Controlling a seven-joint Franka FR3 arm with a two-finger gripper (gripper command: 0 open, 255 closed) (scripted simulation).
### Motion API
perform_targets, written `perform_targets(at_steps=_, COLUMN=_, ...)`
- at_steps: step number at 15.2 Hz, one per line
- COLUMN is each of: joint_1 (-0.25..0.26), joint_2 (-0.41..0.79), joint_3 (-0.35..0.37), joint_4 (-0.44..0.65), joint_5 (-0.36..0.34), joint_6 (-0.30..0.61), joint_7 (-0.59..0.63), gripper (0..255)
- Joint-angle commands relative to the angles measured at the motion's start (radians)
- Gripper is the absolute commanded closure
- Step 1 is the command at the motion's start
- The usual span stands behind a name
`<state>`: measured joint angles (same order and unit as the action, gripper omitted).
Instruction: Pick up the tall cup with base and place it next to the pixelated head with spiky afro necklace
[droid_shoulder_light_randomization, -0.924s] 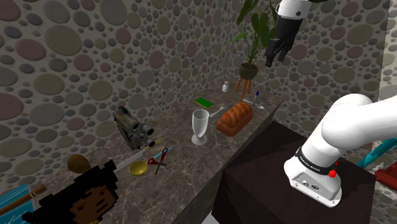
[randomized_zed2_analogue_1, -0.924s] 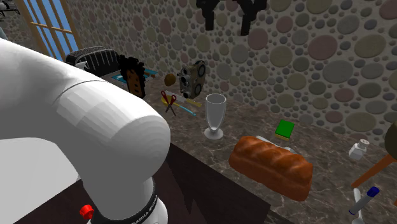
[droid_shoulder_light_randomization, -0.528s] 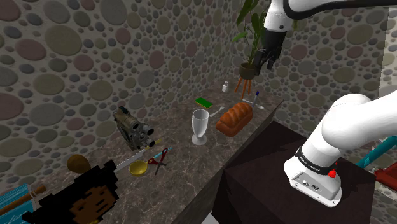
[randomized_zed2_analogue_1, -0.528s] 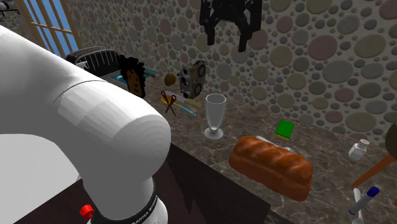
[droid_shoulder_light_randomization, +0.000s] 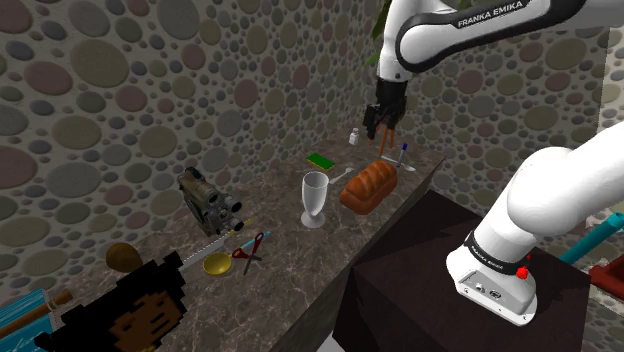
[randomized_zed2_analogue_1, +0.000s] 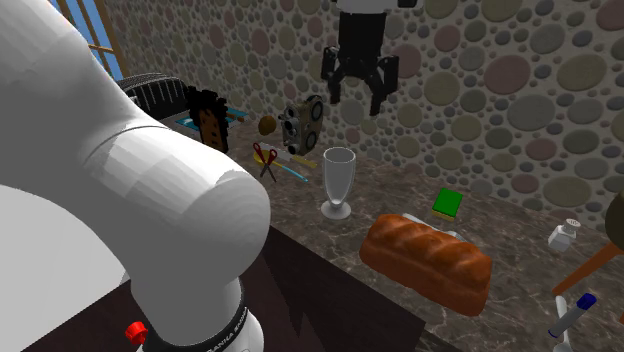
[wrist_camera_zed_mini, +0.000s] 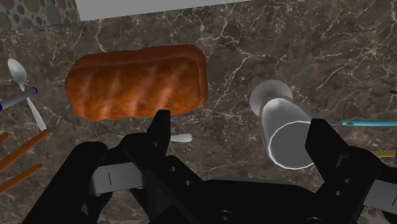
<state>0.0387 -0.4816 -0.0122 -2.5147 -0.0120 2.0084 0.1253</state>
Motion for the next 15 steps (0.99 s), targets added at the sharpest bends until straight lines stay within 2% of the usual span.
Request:
perform_targets(at_steps=1, joint_1=0.006, joint_2=0.066, joint_3=0.007, joint_4=0.001, joint_5=0.006, joint_6=0.063, joint_7=0.012, gripper=0)
perform_targets(at_steps=8, joint_1=0.025, joint_2=0.339, joint_3=0.035, joint_4=0.068, joint_5=0.022, joint_6=0.257, joint_7=0.056, gripper=0)
perform_targets(at_steps=15, joint_1=0.044, joint_2=0.623, joint_3=0.055, joint_4=0.201, joint_5=0.021, joint_6=0.397, joint_7=0.1, gripper=0)
